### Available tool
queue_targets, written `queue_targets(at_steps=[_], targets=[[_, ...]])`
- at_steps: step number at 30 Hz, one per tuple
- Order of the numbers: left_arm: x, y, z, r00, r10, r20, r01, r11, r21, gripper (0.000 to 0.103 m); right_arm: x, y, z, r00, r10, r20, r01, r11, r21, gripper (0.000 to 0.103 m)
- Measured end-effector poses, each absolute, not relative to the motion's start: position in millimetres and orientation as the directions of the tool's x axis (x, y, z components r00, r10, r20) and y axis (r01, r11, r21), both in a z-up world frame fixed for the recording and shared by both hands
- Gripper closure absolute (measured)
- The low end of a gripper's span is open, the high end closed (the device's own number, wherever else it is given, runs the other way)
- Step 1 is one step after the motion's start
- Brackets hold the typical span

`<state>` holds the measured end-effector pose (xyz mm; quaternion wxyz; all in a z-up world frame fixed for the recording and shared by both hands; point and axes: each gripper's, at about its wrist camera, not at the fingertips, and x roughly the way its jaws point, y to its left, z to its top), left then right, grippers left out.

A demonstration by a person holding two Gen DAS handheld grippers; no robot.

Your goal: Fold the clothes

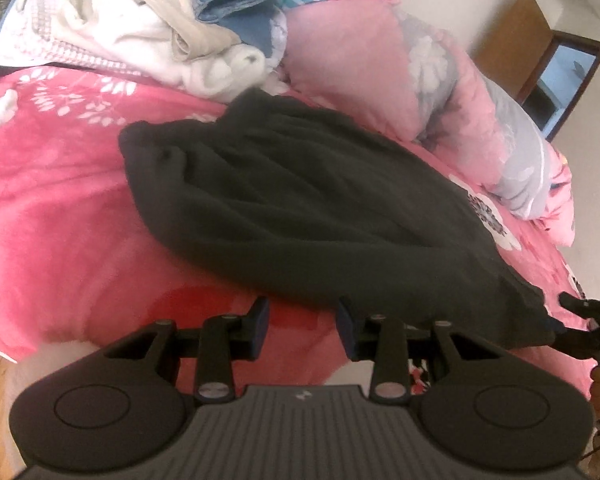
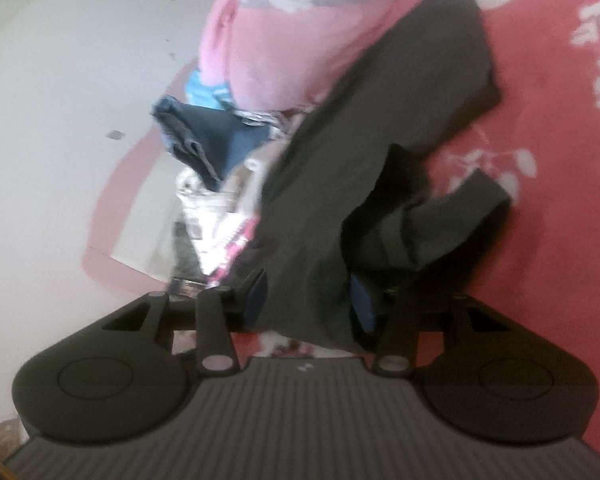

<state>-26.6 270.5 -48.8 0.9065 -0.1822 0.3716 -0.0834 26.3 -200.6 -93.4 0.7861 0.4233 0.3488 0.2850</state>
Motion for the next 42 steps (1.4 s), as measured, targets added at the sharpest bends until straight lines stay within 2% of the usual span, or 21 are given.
queue_targets(at_steps=[7,10,13,14,16,17,18,20,27,31,38,42], targets=[[-18.1,274.8,-57.7,0.705,-0.296,-0.644,0.016,0.915,-0.403,0.066,32.0,-212.8,-101.1,0.637,0.682,-0.360,-0.073,0.518,0.852,0.058],[-13.4,272.8,-60.7,0.708,-0.289,-0.644,0.017,0.919,-0.394,0.066,38.7,-203.8,-105.2,0.610,0.707,-0.358,-0.079,0.504,0.860,0.058],[-9.7,271.7,-62.2,0.717,-0.274,-0.641,0.009,0.923,-0.384,0.066,41.4,-192.6,-101.2,0.583,0.750,-0.313,-0.133,0.469,0.873,0.060],[-9.6,271.5,-62.0,0.722,-0.269,-0.637,0.008,0.924,-0.382,0.066,41.4,-188.7,-98.4,0.582,0.749,-0.317,-0.150,0.481,0.864,0.062],[-7.8,272.7,-62.7,0.728,-0.263,-0.633,0.000,0.924,-0.383,0.066,42.9,-183.0,-99.3,0.569,0.745,-0.348,-0.154,0.513,0.845,0.076],[-6.8,273.6,-63.3,0.728,-0.262,-0.633,-0.004,0.922,-0.386,0.066,43.5,-181.3,-102.2,0.559,0.747,-0.361,-0.144,0.516,0.844,0.091],[-6.2,274.5,-63.7,0.729,-0.261,-0.633,-0.008,0.921,-0.390,0.066,42.5,-179.4,-105.1,0.548,0.751,-0.368,-0.137,0.514,0.847,0.096],[-5.4,276.2,-64.1,0.731,-0.260,-0.631,-0.014,0.918,-0.395,0.066,33.9,-175.8,-102.1,0.539,0.761,-0.362,-0.164,0.516,0.841,0.099],[-12.0,287.4,-61.4,0.746,-0.240,-0.621,-0.033,0.918,-0.395,0.067,-26.0,-177.0,-76.4,0.490,0.836,-0.248,-0.406,0.470,0.784,0.100],[-12.4,297.3,-61.4,0.752,-0.236,-0.615,-0.061,0.904,-0.422,0.067,-46.6,-166.6,-84.6,0.410,0.862,-0.299,-0.454,0.477,0.753,0.100],[-21.1,306.1,-55.0,0.773,-0.225,-0.593,-0.079,0.894,-0.442,0.067,-71.2,-164.3,-70.8,0.378,0.882,-0.281,-0.544,0.457,0.704,0.100],[-25.4,312.0,-53.1,0.780,-0.214,-0.589,-0.097,0.888,-0.450,0.067,-81.6,-159.8,-88.6,0.320,0.903,-0.287,-0.505,0.418,0.755,0.100]])
